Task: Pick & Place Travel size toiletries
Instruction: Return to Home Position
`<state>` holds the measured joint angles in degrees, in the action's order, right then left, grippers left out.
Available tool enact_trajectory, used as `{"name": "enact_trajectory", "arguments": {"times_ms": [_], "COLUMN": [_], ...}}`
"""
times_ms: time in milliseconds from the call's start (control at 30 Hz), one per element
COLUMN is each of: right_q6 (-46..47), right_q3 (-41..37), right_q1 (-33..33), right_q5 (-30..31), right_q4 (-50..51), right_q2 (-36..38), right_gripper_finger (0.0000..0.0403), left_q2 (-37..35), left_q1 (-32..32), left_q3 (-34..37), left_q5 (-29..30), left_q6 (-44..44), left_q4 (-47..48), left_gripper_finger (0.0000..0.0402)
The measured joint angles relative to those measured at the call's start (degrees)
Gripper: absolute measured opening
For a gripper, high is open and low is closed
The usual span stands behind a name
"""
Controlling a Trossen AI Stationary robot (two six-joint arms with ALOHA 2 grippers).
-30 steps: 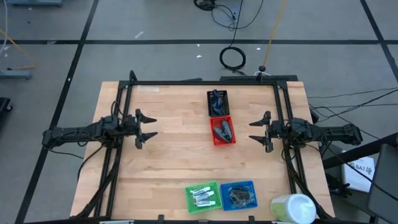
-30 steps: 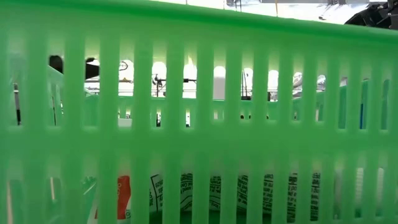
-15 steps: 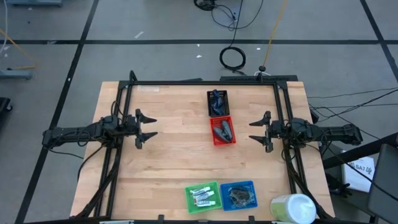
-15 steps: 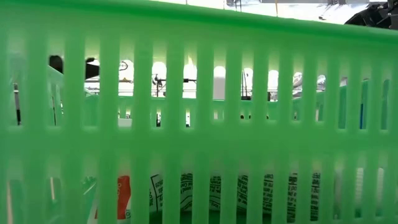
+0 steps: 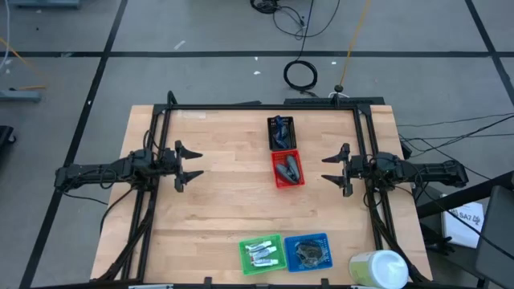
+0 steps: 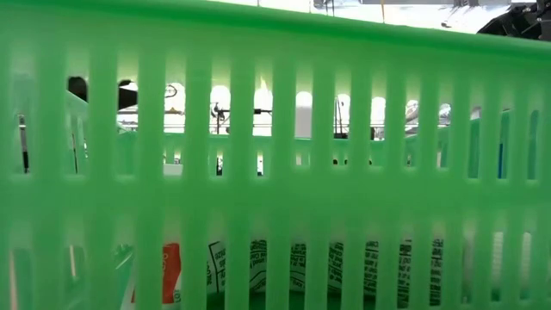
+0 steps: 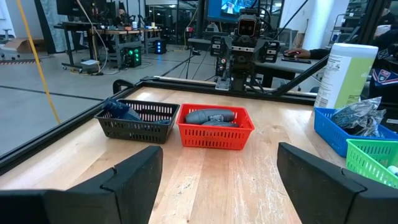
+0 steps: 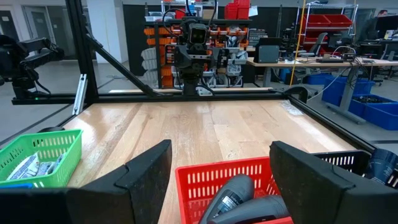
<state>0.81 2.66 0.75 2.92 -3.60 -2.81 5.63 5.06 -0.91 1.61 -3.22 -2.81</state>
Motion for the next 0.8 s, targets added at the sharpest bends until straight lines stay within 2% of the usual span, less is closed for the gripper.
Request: {"name": "enact_trajectory", "arguments": {"times_ms": [300, 800], "right_q6": [0.0, 0.0], "right_q3": [0.0, 0.0], "right_q1": [0.0, 0.0], "right_q5": [0.0, 0.0], "right_q4": [0.0, 0.0], "right_q2": [0.0, 0.0], "right_gripper_finger": [0.026, 0.026], "left_q2": [0.0, 0.0], "left_q1": [0.0, 0.0], "left_q3": [0.0, 0.0], "left_q5": [0.0, 0.0], "left_q6": [0.0, 0.0], "left_q4": [0.0, 0.0], "left_gripper_finger": [0.0294, 0.0311]}}
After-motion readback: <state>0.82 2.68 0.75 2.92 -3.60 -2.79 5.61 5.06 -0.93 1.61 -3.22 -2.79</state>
